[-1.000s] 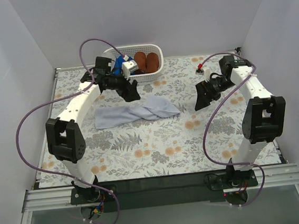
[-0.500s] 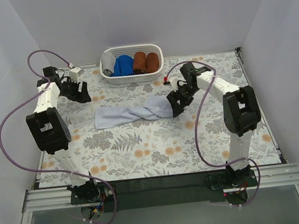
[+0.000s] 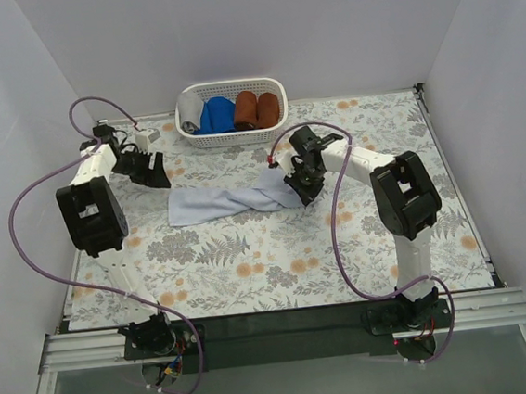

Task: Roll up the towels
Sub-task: Flatten the towel

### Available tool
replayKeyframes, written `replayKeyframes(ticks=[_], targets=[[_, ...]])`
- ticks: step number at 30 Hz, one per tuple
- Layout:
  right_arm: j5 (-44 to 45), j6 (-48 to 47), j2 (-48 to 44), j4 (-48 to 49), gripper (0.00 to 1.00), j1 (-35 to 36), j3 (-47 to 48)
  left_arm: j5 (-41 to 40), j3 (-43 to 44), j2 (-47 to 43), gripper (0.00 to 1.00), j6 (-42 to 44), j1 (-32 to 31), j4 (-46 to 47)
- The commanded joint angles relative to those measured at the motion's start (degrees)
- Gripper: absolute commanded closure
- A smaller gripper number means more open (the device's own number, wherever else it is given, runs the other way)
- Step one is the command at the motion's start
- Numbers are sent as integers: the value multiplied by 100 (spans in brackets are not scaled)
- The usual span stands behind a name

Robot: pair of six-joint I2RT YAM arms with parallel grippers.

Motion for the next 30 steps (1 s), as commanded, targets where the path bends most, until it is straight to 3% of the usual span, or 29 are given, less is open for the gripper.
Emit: replayKeyframes(ticks=[1,4,12,15,16,17,22,24,25,26,28,29,30], targets=[[134,-58,-221,68,99,-42,-123,265,-39,63,40,-45,-229,17],[107,-84,-300,33,99,-34,-176,283,-75,168,41,-264,-379,26],[160,-84,-397,-11,99,-77,-255,730,329,722,57,-721,-440,-140],[186,-76,-362,15,99,-218,-317,1108,812,995,78,-721,-440,-536],[125,-49,-336,7,99,-270,-308,1153,883,995,95,-747,-440,-519],[73,-23,-284,-2,99,-427,-282,1179,936,943,100,-791,-440,-415],[-270,39,-239,-125,99,-920,87,1766,1568,618,100,-687,-449,-140],[-411,4,-292,-230,99,-1132,280,2327,1945,477,100,66,-476,-429],[-524,-110,-388,-361,99,-1193,307,2409,2025,294,100,566,-502,-1066],[-560,-172,-458,-406,99,-1255,307,2419,2035,153,100,1606,-589,-1456],[-657,-425,-695,-485,99,-1282,88,2175,1353,-398,100,2737,-669,-2403],[-692,-497,-774,-486,99,-1282,-34,2007,932,-620,100,3603,-739,-2583],[-727,-541,-827,-503,99,-1273,-218,1840,466,-840,100,3951,-748,-2654]])
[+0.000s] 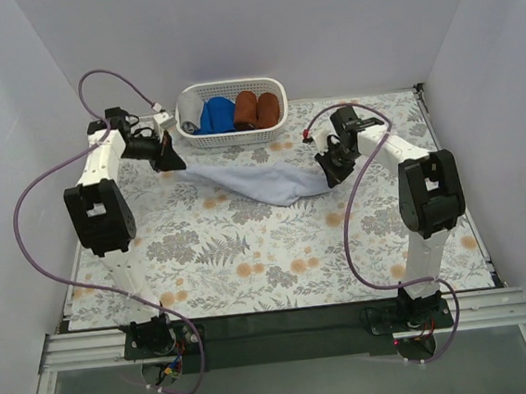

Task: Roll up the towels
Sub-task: Flatten the towel

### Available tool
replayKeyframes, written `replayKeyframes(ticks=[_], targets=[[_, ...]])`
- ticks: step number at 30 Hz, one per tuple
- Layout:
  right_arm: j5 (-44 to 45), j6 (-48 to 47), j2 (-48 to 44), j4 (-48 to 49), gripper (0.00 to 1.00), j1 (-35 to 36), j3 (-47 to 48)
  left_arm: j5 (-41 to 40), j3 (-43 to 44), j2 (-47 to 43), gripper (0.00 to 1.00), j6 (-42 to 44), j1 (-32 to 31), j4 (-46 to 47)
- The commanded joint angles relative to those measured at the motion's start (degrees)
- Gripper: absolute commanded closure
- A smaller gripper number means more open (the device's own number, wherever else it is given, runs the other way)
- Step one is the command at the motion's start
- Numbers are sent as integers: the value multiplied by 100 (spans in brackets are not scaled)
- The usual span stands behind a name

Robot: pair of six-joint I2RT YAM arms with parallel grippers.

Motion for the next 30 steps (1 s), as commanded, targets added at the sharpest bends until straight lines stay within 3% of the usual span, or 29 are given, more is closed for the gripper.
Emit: replayKeyframes(ticks=[1,4,5,8,10,16,17,21,25,30], targets=[[-430,-397,-515,-424,99,76,-303,-363,-1817,-1271,100,2570,-158,-1293],[-536,-564,-551,-565,99,76,-583,-980,-3212,-2098,99,3438,-167,-690],[-580,-617,-559,-583,99,84,-646,-1356,-3965,-2457,96,3529,-193,-443],[-738,-696,-656,-688,99,111,-927,-1885,-4735,-2793,82,3758,-193,200],[-782,-836,-778,-785,99,172,-1041,-1949,-4711,-2865,73,3663,-184,210],[-747,-1065,-1016,-847,99,234,-1367,-1413,-3675,-2567,57,3004,-158,-185],[-739,-1074,-1025,-838,99,225,-1419,-1334,-3595,-2505,43,2768,-158,-177],[-756,-1074,-1017,-838,99,234,-1473,-1473,-3726,-2381,43,1855,-237,621],[-756,-1083,-1008,-829,99,234,-1481,-1807,-3990,-2329,49,1571,-307,1369],[-756,-1039,-938,-838,99,234,-1411,-1729,-3937,-2109,56,1456,-483,1475]])
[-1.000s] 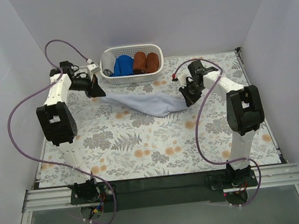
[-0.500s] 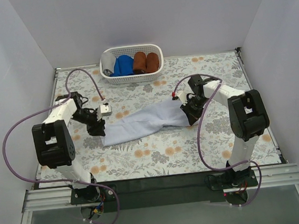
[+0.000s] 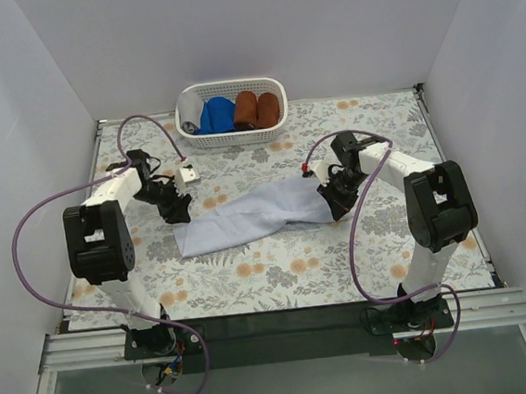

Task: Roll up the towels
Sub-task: Flatten the towel

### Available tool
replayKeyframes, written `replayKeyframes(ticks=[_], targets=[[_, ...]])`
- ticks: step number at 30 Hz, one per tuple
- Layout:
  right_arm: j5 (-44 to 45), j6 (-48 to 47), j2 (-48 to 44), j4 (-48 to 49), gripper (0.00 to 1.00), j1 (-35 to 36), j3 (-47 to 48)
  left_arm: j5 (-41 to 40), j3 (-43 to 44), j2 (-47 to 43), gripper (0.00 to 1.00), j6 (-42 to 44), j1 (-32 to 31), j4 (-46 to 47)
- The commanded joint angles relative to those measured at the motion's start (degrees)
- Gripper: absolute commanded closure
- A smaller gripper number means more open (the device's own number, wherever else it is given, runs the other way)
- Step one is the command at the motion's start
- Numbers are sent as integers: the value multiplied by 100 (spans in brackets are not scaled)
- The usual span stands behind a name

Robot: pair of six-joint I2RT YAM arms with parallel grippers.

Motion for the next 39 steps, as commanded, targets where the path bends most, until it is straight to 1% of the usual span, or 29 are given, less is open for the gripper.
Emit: replayKeyframes(ticks=[1,8,9,11,12,14,15,17,21,24,28,30,31,32,35,36,38,39], targets=[[-153,-47,-70,-115,99,22,18,33,6,44,59,-216,-142,367],[-162,-11,-52,-115,99,22,62,-81,-109,404,61,-409,-221,587],[-153,-3,-43,-115,99,13,62,-73,-117,422,62,-409,-395,587],[-127,32,-26,-115,99,13,89,-73,-109,457,66,-383,-432,587],[-118,41,-26,-115,99,13,115,-73,-109,457,73,-357,-441,553],[-118,59,-26,-106,99,13,133,-81,-83,466,80,-339,-459,535],[-118,59,-26,-106,99,13,133,-81,-13,475,93,-339,-450,500],[-118,68,-17,-106,99,22,133,-46,40,431,100,-339,-459,438],[-48,68,-43,-115,99,13,142,103,225,282,100,-365,-450,158],[-21,76,-52,-123,99,-4,185,199,541,203,100,-400,-406,-36],[-4,147,-26,-132,99,-109,299,375,1103,220,100,-567,-309,-239],[5,243,62,-132,99,-189,554,437,1560,290,100,-690,-309,-265],[23,278,114,-141,99,-293,694,446,1761,404,100,-847,-135,-239],[40,339,176,-141,99,-355,1095,481,2155,474,100,-945,-116,-221],[-12,498,431,-316,99,-628,1888,630,2921,843,100,-1173,-63,-308],[-38,507,492,-569,99,-681,2482,752,3541,957,100,-1157,-55,-631],[-135,376,589,-886,99,-795,2926,911,4072,1142,100,-1069,-11,-1010],[-144,306,572,-1132,99,-804,3102,1007,4231,1134,100,-877,7,-1386]])
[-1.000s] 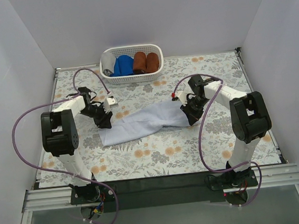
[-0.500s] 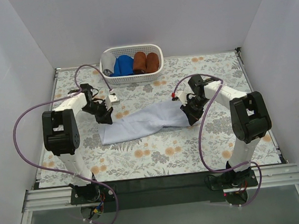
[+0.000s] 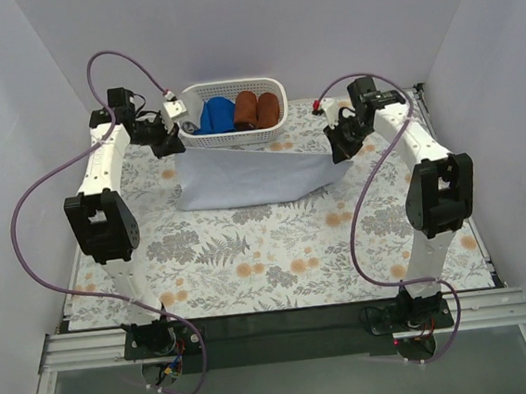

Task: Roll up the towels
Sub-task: Flatten the towel

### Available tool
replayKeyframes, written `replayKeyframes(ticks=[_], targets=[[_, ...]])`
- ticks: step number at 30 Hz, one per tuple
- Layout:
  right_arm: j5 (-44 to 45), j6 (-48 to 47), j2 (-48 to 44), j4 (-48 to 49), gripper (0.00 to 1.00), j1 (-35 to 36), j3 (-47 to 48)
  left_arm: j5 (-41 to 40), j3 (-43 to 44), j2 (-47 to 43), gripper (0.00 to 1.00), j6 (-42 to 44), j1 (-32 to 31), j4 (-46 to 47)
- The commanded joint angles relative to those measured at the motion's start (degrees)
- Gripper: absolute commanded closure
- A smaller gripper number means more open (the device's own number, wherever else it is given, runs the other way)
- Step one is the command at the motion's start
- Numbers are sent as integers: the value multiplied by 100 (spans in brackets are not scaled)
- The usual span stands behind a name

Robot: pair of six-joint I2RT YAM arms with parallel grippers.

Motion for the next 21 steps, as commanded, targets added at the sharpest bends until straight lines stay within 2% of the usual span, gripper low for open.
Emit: replayKeyframes(ticks=[1,3,6,7,10,11,14,18,20,21], targets=[[-98,-123,-206,-806,99,-159,581,479,676,-7,100,263,121,-1000],[-221,-334,-390,-938,99,-151,362,576,503,-296,100,954,112,-1544],[-327,-606,-917,-982,99,-116,-393,542,-646,-1022,100,1520,112,-1862],[-292,-686,-1014,-974,99,-55,-838,420,-1354,-1209,100,1878,103,-1890],[-204,-949,-1322,-956,99,68,-1509,191,-2518,-1904,100,2258,103,-1689],[-187,-993,-1384,-939,99,113,-1920,42,-3244,-2062,100,2320,77,-1583],[-186,-1064,-1525,-807,99,236,-2615,-126,-4319,-2467,100,2321,-46,-1135],[-230,-1073,-1613,-657,99,516,-3197,-372,-5112,-2635,100,2172,-380,-599],[-248,-1073,-1595,-683,94,613,-3330,-425,-5263,-2635,100,2198,-433,-545],[-213,-1090,-1604,-701,78,710,-3452,-452,-5325,-2617,100,2268,-442,-623]])
